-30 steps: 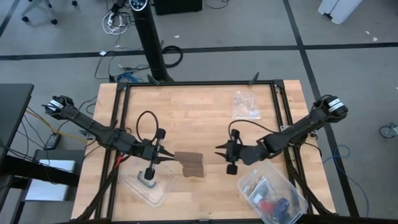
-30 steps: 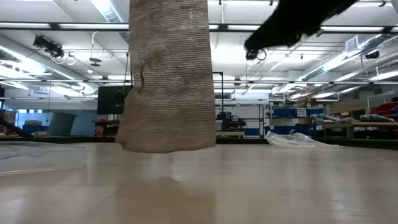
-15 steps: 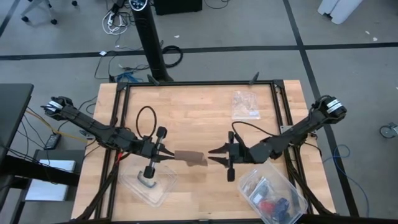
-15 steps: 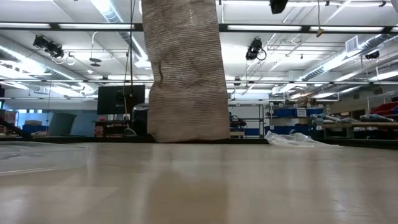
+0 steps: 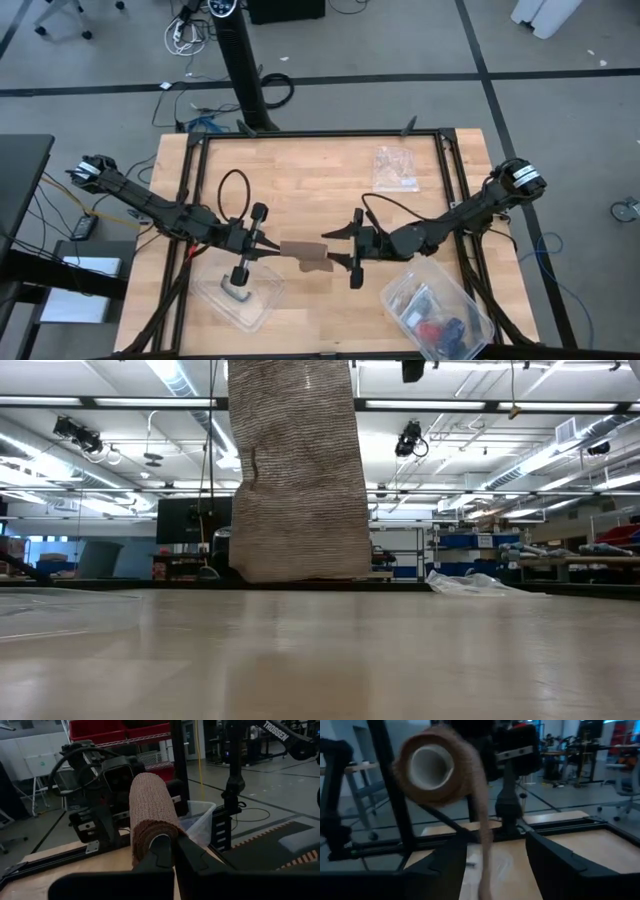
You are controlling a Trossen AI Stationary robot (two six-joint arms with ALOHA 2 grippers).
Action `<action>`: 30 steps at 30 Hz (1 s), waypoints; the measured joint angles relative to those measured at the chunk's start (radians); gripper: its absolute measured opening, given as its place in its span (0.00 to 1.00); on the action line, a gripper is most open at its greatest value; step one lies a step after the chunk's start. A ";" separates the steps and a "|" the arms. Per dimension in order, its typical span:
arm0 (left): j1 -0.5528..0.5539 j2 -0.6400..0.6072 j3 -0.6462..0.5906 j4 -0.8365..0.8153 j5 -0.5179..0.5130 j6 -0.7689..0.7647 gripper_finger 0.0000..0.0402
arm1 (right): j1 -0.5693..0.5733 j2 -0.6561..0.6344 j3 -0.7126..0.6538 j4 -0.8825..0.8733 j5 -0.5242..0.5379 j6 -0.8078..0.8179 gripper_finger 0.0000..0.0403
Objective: Roll bandage
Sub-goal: Roll the brown bandage
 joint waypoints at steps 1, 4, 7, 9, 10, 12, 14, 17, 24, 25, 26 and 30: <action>0.000 0.000 0.000 0.002 0.000 0.001 0.00 | -0.003 0.000 0.000 0.000 0.019 -0.006 0.48; 0.000 0.000 0.000 0.002 0.000 0.003 0.00 | -0.006 0.000 0.000 -0.012 0.046 -0.016 0.35; 0.000 0.000 0.000 0.019 0.000 0.004 0.00 | -0.004 0.000 -0.001 -0.027 0.042 -0.032 0.15; 0.000 0.000 0.000 0.023 0.000 0.016 0.00 | -0.002 0.000 0.000 -0.045 0.039 -0.035 0.04; 0.000 0.000 0.000 0.024 0.000 0.017 0.00 | -0.002 0.000 0.000 -0.057 0.040 -0.033 0.03; 0.000 0.000 0.000 0.024 0.000 0.016 0.00 | -0.002 0.000 0.000 -0.078 0.040 -0.015 0.03; 0.000 0.000 0.000 0.026 0.000 0.016 0.00 | 0.000 0.000 0.000 -0.093 0.048 -0.008 0.01; 0.000 0.000 0.000 0.030 0.000 0.015 0.00 | 0.011 0.000 0.000 -0.121 0.087 -0.007 0.01; -0.003 -0.016 0.000 0.039 0.001 0.014 0.00 | 0.040 0.000 0.000 -0.154 0.112 -0.001 0.00; -0.005 -0.023 0.000 0.036 0.003 0.014 0.00 | 0.044 0.000 0.000 -0.161 0.119 0.002 0.00; -0.008 -0.027 0.000 0.034 0.003 0.014 0.00 | 0.047 0.000 0.000 -0.167 0.125 0.008 0.00; -0.009 -0.048 0.000 0.032 0.005 0.019 0.00 | 0.050 0.000 0.000 -0.206 0.127 0.046 0.00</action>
